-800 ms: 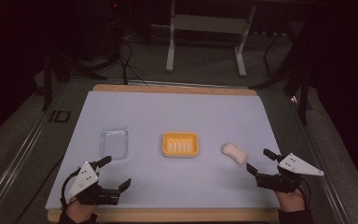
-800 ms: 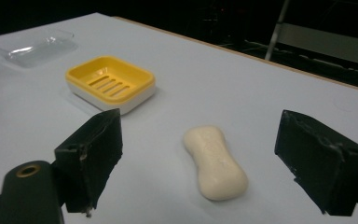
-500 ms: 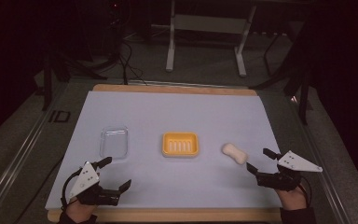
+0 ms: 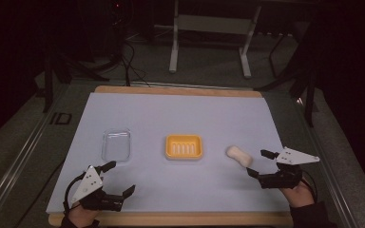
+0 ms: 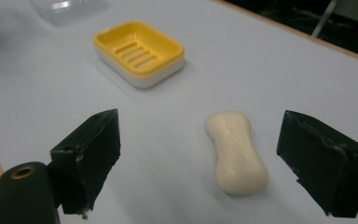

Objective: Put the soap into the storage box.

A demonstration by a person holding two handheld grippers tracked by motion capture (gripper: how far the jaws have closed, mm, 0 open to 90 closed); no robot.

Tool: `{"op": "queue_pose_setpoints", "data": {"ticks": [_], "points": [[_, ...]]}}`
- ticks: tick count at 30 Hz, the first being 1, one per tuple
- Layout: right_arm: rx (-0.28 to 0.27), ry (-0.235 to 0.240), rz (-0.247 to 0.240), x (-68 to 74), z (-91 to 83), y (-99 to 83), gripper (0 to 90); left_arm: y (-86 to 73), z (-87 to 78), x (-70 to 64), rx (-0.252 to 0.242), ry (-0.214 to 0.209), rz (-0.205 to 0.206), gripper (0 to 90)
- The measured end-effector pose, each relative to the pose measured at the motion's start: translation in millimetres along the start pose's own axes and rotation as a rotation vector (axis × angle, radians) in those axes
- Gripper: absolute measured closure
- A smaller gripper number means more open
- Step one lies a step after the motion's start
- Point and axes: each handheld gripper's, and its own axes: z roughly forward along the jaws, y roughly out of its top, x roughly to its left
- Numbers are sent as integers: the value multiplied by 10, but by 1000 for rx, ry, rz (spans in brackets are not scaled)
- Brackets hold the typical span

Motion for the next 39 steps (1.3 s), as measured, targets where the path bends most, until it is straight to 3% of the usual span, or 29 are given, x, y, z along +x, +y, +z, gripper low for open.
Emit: {"op": "queue_pose_setpoints", "data": {"ticks": [3,5,13,15,20,26,34,38,39], "points": [[47,19,-14,-8,28,19,136,-2,-7,-1,-2,-1,-4,12],[126,39,-46,-6,82,48,138,-2,-15,-4,-7,-3,-9,12],[315,82,-83,-19,179,143,140,-4,-14,-14,-1,-1,-3,12],[334,86,-74,-29,184,157,141,-4,-14,-15,1,-1,-3,12],[443,101,-76,-90,203,220,141,-8,-16,-20,4,4,-4,11],[574,144,-30,-135,241,265,143,-10,-21,-22,4,3,-7,12],[731,153,-36,-181,338,318,126,-10,-22,-21,4,0,-6,12],[838,165,-39,-183,412,326,120,-10,-24,-21,4,1,-6,12],[838,165,-39,-183,412,326,120,-10,-24,-21,4,1,-6,12]]}}
